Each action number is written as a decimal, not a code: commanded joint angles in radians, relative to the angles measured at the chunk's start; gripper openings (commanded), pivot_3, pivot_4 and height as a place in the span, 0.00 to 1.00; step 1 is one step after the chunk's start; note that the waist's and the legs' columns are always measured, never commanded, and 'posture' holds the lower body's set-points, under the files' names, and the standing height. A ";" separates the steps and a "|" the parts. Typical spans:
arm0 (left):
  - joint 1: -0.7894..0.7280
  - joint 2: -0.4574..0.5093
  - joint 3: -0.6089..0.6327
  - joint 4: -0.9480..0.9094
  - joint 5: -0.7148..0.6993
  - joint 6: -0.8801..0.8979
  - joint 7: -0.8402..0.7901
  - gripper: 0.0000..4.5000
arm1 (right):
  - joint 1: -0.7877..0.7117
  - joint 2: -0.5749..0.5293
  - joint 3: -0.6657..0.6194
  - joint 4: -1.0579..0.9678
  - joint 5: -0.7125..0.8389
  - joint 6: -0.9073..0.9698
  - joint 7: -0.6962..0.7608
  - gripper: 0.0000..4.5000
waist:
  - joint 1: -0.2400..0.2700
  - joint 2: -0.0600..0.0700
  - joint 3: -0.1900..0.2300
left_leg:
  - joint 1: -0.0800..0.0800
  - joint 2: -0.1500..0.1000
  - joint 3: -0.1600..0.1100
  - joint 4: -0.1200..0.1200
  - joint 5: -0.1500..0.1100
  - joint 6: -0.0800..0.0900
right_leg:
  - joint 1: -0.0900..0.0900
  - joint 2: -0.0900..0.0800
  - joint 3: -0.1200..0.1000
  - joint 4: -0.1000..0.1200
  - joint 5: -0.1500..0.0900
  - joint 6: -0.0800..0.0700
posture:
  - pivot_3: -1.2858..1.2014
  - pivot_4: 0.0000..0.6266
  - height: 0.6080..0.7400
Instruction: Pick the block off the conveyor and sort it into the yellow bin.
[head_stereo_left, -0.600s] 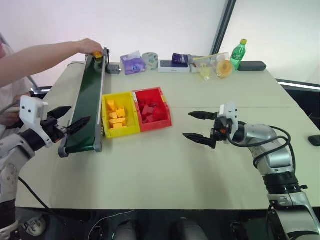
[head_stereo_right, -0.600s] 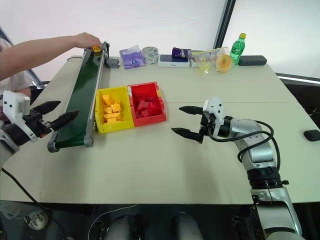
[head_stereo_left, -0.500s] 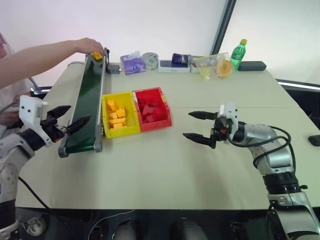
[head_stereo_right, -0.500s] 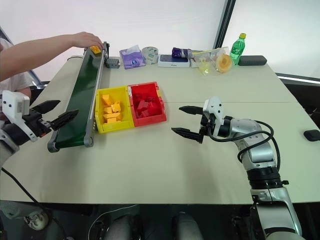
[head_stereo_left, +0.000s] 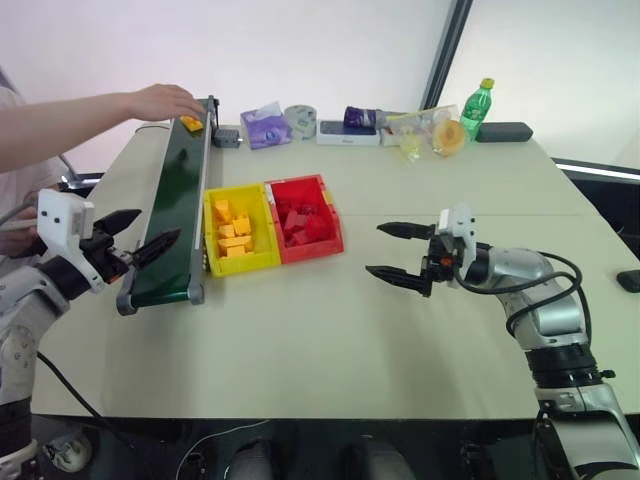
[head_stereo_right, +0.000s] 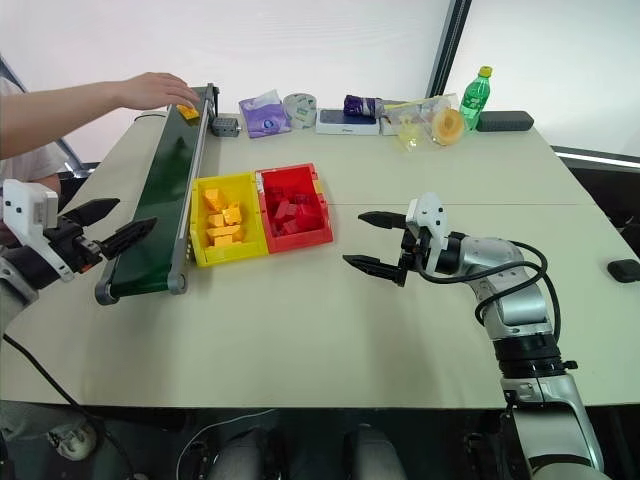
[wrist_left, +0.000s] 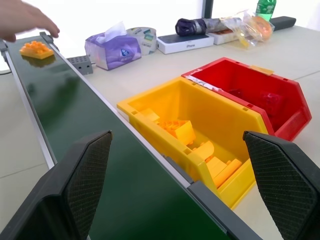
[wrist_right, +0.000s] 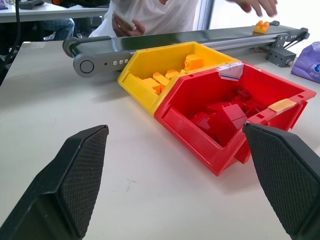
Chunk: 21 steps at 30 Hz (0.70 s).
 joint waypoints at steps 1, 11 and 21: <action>-0.014 0.009 0.037 -0.035 -0.022 -0.008 0.009 0.98 | -0.025 -0.005 -0.018 -0.020 0.010 -0.015 0.003 1.00 | 0.000 0.000 0.000 | 0.000 0.000 0.000 0.000 0.000 0.000 | 0.000 0.000 0.000 0.000 0.000 0.000 | 0.52 0.24 1.00; -0.002 0.011 0.041 -0.043 -0.035 -0.010 0.021 0.98 | -0.029 -0.002 -0.016 -0.014 0.008 -0.019 0.009 1.00 | 0.000 0.000 0.000 | 0.000 0.000 0.000 0.000 0.000 0.000 | 0.000 0.000 0.000 0.000 0.000 0.000 | 0.52 0.24 1.00; 0.028 0.008 0.063 -0.065 -0.042 -0.002 0.036 0.98 | -0.029 -0.003 -0.016 -0.013 0.008 -0.023 0.014 1.00 | 0.000 0.000 0.000 | 0.000 0.000 0.000 0.000 0.000 0.000 | 0.000 0.000 0.000 0.000 0.000 0.000 | 0.52 0.24 1.00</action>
